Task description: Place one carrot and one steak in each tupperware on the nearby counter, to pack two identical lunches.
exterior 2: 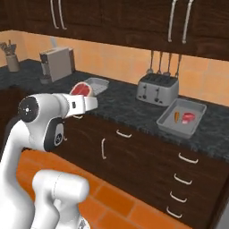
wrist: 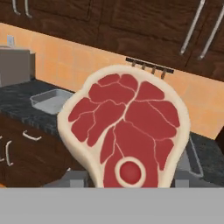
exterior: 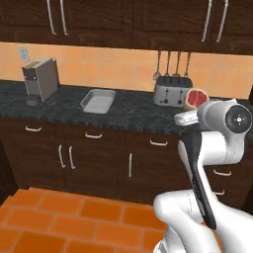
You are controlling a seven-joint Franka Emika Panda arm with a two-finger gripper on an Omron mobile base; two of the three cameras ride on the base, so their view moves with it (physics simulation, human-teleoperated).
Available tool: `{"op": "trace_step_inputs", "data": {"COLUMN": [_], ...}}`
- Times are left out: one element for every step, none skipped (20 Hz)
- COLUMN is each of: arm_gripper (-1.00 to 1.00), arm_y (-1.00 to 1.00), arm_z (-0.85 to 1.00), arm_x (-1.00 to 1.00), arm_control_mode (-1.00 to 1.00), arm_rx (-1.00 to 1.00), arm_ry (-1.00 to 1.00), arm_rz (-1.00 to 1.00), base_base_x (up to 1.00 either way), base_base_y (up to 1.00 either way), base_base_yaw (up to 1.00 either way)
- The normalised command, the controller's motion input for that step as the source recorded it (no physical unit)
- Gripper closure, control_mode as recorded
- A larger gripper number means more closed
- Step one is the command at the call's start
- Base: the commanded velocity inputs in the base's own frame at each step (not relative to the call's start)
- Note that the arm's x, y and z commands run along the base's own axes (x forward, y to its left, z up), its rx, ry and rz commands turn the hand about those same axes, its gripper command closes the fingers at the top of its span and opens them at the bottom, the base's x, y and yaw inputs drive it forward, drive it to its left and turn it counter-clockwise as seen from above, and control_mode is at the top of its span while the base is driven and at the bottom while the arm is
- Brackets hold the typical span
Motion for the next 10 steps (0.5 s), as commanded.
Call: {"op": "trace_step_inputs", "data": {"arm_gripper": [1.00,1.00,1.00,1.00,1.00,1.00,1.00,1.00,1.00,1.00], "arm_y": [0.00,0.00,0.00,0.00,0.00,0.00,0.00,0.00,0.00,0.00], "arm_z": [0.00,0.00,0.00,0.00,0.00,0.00,0.00,0.00,0.00,0.00], "arm_x": [0.00,0.00,0.00,0.00,0.00,0.00,0.00,0.00,0.00,0.00], "arm_control_mode": [1.00,1.00,1.00,1.00,1.00,1.00,1.00,1.00,1.00,1.00], "arm_rx": [0.00,0.00,0.00,0.00,0.00,0.00,0.00,0.00,0.00,0.00], "arm_ry": [0.00,0.00,0.00,0.00,0.00,0.00,0.00,0.00,0.00,0.00], "arm_rz": [0.00,0.00,0.00,0.00,0.00,0.00,0.00,0.00,0.00,0.00], "base_base_x": [0.84,0.96,1.00,1.00,1.00,1.00,1.00,1.00,1.00,1.00], "base_base_y": [1.00,1.00,1.00,1.00,1.00,1.00,0.99,0.87,0.82,0.85], "base_base_yaw": [0.33,0.28,0.21,0.14,0.03,0.00,-0.11,-0.20,-0.27,-0.33]}}
